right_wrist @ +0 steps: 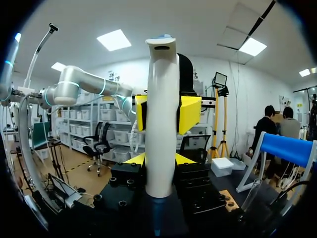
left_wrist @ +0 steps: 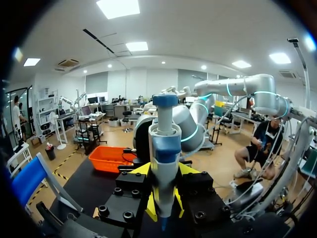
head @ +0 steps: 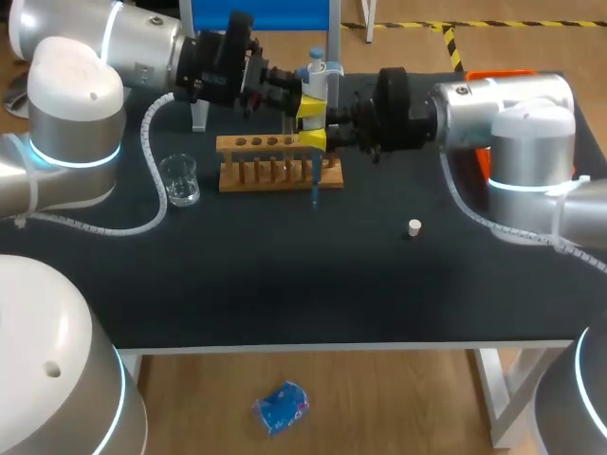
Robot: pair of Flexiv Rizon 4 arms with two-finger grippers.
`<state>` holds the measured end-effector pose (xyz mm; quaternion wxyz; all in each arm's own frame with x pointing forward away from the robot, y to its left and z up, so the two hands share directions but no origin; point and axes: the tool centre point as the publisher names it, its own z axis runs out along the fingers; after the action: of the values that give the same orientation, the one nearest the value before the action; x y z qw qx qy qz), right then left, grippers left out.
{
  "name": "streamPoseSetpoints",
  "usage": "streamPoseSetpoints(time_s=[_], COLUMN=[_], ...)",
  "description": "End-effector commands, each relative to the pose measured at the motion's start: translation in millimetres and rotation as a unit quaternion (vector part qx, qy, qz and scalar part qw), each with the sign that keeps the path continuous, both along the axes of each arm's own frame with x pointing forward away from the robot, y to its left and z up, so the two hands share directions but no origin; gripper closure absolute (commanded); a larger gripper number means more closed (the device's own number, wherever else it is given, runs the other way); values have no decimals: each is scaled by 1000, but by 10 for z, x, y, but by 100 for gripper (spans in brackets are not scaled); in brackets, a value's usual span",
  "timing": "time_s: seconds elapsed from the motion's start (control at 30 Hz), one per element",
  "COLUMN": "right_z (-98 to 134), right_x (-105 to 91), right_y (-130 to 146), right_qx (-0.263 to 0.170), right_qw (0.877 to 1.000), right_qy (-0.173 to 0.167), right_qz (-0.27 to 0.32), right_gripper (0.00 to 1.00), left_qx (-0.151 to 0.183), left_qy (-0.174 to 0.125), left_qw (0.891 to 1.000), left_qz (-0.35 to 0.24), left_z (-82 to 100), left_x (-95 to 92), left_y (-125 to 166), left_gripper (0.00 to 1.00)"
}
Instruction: Invert the test tube, pick up the pipette, mount the tip to pipette, aspirate from beaker and dispense into the tube, eject the tip, return the pipette, and cap with the stopper.
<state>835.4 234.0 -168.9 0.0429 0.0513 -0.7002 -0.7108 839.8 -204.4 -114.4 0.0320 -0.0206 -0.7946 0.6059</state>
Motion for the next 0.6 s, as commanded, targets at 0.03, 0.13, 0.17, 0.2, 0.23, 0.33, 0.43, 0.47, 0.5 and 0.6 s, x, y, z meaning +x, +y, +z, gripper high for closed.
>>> streamPoseSetpoints(time_s=[0.03,0.13,0.17,0.2,0.23,0.33,0.43,0.47,0.5,0.6], right_z=[9,7,7,7,6,5,7,8,10,12], right_x=[1,1,1,1,1,1,2,2,1,-2], right_y=[-4,2,3,4,4,4,-6,-8,-10,-11], right_qx=[-8,-16,-17,-19,-22,-22,-20,-19,-18,-15], right_qw=[1000,1000,1000,1000,1000,1000,1000,1000,1000,1000], right_qy=[-1,-1,0,0,0,0,2,2,2,2], right_qz=[7,11,12,13,14,14,11,11,10,9], right_gripper=[100,100,100,100,100,100,100,100,100,100], left_qx=[1,1,1,1,1,1,1,1,1,1], left_qy=[1,1,1,1,1,1,1,1,1,1], left_qw=[1000,1000,1000,1000,1000,1000,1000,1000,1000,1000], left_qz=[-1,-1,-1,-1,-1,-1,-1,-1,-1,-1], left_z=[14,14,14,14,14,14,14,14,14,14], left_x=[8,8,8,8,8,8,8,8,8,8], left_y=[17,17,17,17,17,17,17,17,17,17], left_gripper=[100,100,100,100,100,100,100,100,100,100])
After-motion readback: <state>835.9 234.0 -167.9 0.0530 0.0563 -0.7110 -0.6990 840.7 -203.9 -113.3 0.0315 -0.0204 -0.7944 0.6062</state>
